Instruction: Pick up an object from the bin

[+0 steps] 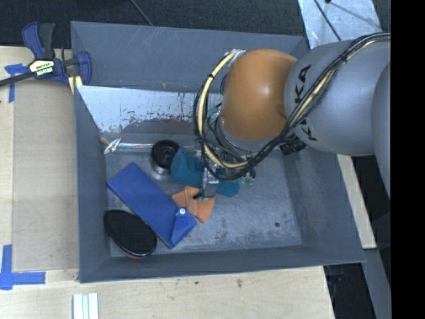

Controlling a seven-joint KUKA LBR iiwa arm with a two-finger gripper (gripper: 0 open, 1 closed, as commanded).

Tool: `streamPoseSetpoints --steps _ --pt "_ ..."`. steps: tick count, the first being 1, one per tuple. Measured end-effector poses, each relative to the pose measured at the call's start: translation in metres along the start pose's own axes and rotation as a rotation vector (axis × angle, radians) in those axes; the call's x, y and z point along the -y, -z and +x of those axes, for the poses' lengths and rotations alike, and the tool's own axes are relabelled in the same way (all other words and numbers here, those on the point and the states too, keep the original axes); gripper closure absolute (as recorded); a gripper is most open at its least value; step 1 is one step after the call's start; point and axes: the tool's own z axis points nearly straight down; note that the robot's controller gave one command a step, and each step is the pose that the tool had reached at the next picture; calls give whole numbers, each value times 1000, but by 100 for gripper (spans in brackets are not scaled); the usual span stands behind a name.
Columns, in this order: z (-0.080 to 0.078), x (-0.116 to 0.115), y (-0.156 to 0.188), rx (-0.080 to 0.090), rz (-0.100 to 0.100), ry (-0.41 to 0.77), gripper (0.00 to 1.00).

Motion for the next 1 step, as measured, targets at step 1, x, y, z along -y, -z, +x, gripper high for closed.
streamPoseSetpoints --steps 1 --pt "9 -22 103 1 0 4 100"
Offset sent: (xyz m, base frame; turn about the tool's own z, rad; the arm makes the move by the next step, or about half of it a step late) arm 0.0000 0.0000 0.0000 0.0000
